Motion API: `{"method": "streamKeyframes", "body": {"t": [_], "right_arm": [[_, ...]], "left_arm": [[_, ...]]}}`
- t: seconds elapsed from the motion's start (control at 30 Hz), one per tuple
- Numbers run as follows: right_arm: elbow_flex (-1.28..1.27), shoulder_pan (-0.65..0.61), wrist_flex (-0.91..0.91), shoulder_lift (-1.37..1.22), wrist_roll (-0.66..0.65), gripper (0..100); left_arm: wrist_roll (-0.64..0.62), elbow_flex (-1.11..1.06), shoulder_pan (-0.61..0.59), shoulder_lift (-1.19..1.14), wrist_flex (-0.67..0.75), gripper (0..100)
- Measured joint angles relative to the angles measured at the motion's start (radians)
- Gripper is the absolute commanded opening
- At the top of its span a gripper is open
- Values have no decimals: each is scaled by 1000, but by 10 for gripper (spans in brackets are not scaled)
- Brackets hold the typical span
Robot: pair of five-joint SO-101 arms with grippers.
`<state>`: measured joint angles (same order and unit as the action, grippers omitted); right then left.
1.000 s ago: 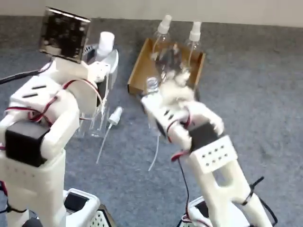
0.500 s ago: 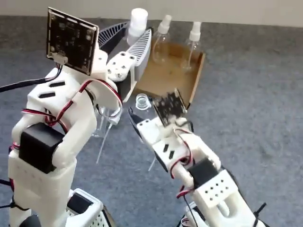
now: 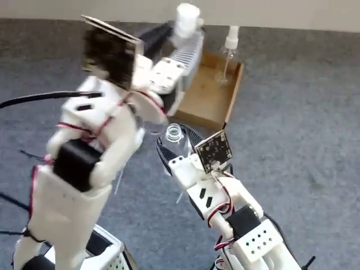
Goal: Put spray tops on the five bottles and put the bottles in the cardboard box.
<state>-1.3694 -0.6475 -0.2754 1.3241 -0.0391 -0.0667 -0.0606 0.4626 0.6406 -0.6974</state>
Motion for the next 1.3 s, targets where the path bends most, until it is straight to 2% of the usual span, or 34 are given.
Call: {"method": "streamKeyframes", "body": {"t": [0.17, 0.57, 0.7, 0.9, 1.3], "right_arm": [[0, 0, 0, 0, 0, 4], [0, 0, 0, 0, 0, 4], [0, 0, 0, 0, 0, 4], [0, 0, 0, 0, 0, 4], [0, 0, 0, 0, 0, 4]], "left_arm": [[25, -147, 8, 9, 72, 48], [25, -334, 18, 279, 78, 48], [25, -350, 18, 292, 78, 48], [25, -356, 101, 295, 78, 48], [29, -465, 78, 295, 78, 48]]}}
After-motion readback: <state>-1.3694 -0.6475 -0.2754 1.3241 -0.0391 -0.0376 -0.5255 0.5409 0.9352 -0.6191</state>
